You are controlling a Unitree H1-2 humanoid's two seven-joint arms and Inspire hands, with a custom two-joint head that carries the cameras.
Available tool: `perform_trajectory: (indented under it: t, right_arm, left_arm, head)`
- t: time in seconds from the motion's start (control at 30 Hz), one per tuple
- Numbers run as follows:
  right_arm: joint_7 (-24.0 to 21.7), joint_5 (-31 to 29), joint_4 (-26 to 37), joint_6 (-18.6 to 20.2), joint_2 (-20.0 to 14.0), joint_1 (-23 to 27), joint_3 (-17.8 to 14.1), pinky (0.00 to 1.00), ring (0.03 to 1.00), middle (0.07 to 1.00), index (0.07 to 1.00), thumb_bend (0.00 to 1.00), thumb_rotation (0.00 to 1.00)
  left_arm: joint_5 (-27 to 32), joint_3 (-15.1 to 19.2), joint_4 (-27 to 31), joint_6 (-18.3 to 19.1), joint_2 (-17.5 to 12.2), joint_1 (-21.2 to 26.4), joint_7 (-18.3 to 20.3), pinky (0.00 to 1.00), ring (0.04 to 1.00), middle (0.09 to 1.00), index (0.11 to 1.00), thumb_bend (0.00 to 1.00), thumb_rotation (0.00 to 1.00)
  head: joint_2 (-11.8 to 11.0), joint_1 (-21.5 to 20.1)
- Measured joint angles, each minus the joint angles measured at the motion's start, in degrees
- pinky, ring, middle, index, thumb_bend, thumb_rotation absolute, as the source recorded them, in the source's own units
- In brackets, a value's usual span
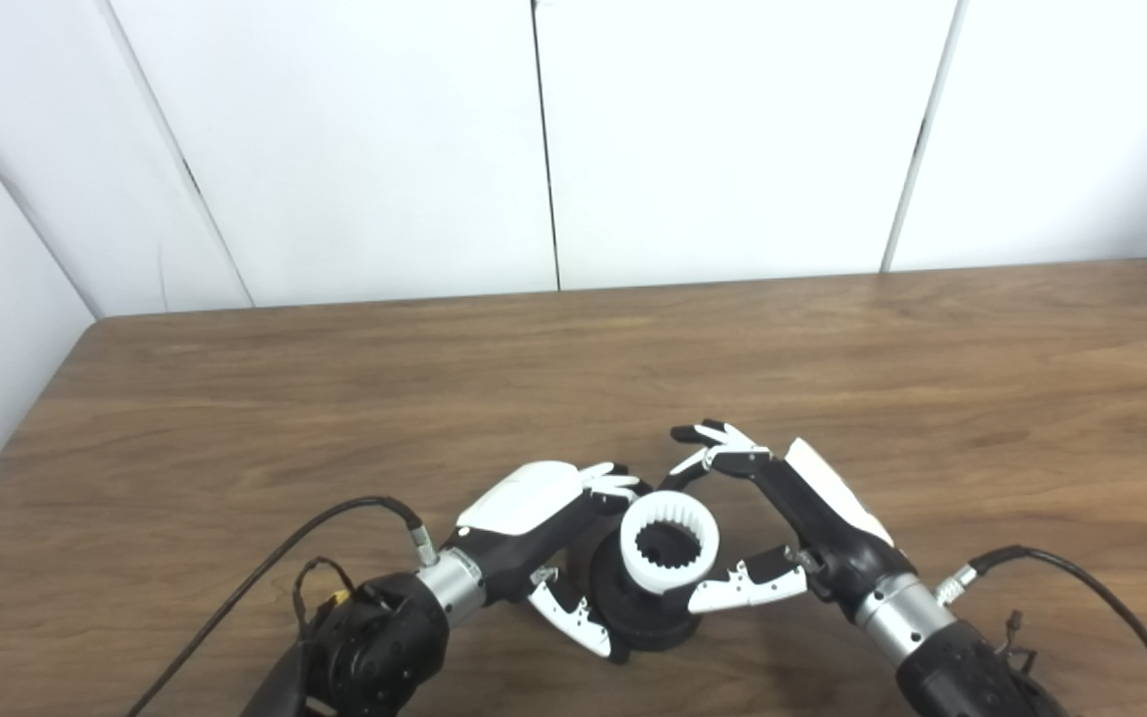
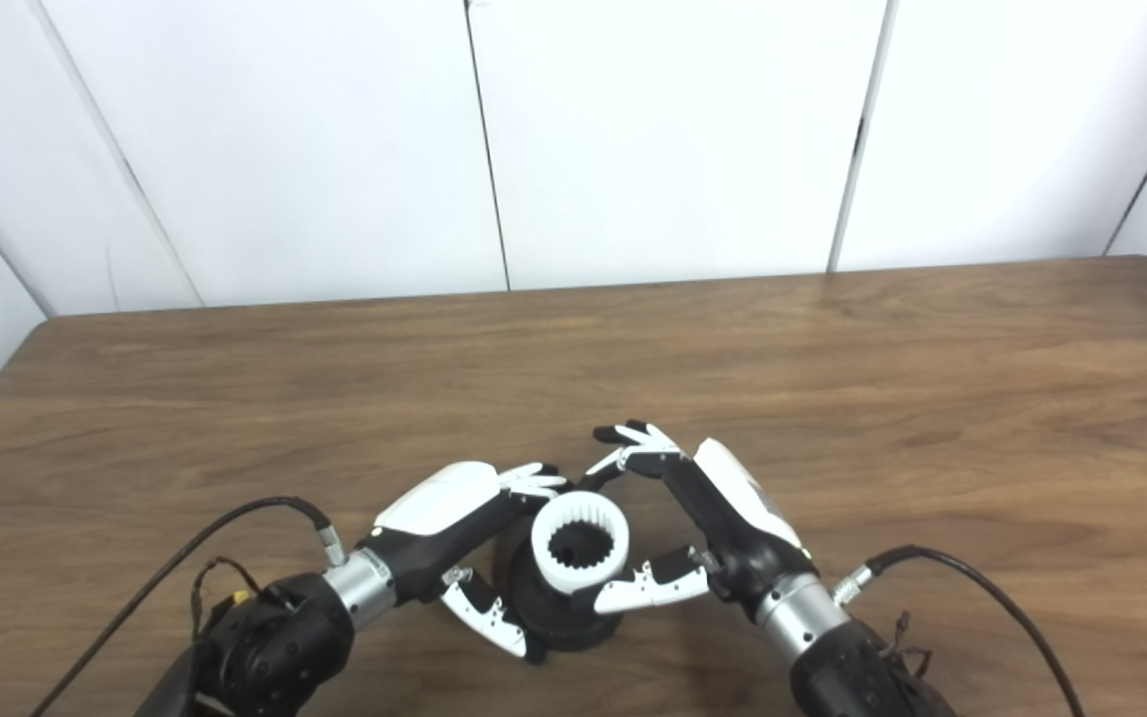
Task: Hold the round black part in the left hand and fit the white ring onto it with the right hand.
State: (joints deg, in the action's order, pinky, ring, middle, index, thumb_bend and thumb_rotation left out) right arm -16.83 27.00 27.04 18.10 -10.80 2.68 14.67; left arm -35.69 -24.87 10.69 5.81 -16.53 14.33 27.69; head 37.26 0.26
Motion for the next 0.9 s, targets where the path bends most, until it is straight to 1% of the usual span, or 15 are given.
perform_trajectory:
  t: [0.2, 0.4, 0.67, 0.9]
  right_arm:
    - [0.9, -0.7, -1.2, -1.1, 0.5, 0.0, 0.1, 0.92, 0.972, 0.896, 0.492, 0.52, 0.17]
    - [1.1, -1.6, -1.5, -1.1, 1.3, -0.4, 0.0, 0.93, 0.975, 0.897, 0.492, 0.52, 0.17]
    - [1.0, -1.9, -1.5, -1.1, 1.8, -0.7, 0.1, 0.93, 0.986, 0.902, 0.492, 0.52, 0.17]
    - [0.9, -1.9, -1.5, -1.1, 2.1, -0.6, 0.4, 0.93, 0.983, 0.900, 0.492, 0.52, 0.17]
  left_arm:
    - [0.1, 0.0, 0.0, 0.1, 0.0, 0.0, 0.0, 0.86, 0.970, 0.911, 0.694, 0.93, 0.17]
    - [0.0, 0.0, 0.0, 0.1, 0.0, 0.0, 0.0, 0.86, 0.965, 0.905, 0.694, 0.94, 0.16]
    - [-0.1, 0.0, 0.0, -0.4, 0.0, 0.0, 0.0, 0.85, 0.969, 0.915, 0.705, 0.93, 0.20]
    - [-0.2, 0.0, 0.0, -0.4, 0.0, 0.0, 0.0, 0.85, 0.967, 0.911, 0.702, 0.94, 0.18]
  head:
    - [0.1, 0.0]
    - [0.2, -0.2]
    - [0.3, -0.3]
    - [0.4, -0.1]
